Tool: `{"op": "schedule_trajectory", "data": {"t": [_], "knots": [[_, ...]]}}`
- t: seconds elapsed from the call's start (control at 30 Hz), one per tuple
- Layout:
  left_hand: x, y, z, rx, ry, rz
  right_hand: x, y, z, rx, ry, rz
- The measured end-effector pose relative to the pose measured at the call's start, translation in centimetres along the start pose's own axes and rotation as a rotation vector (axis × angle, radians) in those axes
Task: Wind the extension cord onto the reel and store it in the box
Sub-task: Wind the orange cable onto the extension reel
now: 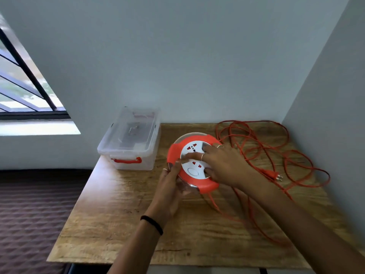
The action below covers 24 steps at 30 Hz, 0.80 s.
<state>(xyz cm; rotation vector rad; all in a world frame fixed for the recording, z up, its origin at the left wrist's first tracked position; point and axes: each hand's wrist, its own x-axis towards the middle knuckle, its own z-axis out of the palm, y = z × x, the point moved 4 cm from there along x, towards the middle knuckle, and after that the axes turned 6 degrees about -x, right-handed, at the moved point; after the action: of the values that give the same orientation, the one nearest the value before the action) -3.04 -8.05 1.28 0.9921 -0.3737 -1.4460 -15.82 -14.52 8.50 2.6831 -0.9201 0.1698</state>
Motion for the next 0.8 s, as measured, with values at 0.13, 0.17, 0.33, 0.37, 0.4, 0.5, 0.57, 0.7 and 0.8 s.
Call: {"op": "schedule_trajectory", "data": {"t": [0.13,0.17,0.33,0.37,0.4,0.5,0.57,0.7,0.8], "knots": [[1.2,0.7,1.2,0.041,0.016,0.031,0.2,1.1,-0.5,-0.128,0.028,0.009],[1.4,0.8,1.4,0.051,0.013,0.039,0.3,1.3,-0.6,-0.141,0.035,0.01],[2.4,0.8,2.1,0.107,0.007,0.079,0.8,2.6,-1.2,-0.13,0.073,0.066],[2.7,1.0,2.2,0.11,0.014,0.086,0.9,2.7,-1.1,-0.115,0.078,0.076],[2.9,1.2,2.5,0.108,0.02,0.094,0.9,2.7,-1.0,-0.101,0.085,0.091],[3.8,1.8,3.4,0.075,0.026,0.111,1.2,3.2,-0.6,-0.081,0.112,0.176],[4.2,1.9,3.9,0.045,0.033,0.109,1.6,3.5,-0.4,-0.051,0.125,0.242],[5.1,1.5,4.7,-0.037,0.013,0.121,2.5,3.9,-0.1,0.021,0.159,0.403],[5.6,1.3,5.1,-0.094,0.021,0.124,3.1,4.3,0.4,0.033,0.154,0.479]]}}
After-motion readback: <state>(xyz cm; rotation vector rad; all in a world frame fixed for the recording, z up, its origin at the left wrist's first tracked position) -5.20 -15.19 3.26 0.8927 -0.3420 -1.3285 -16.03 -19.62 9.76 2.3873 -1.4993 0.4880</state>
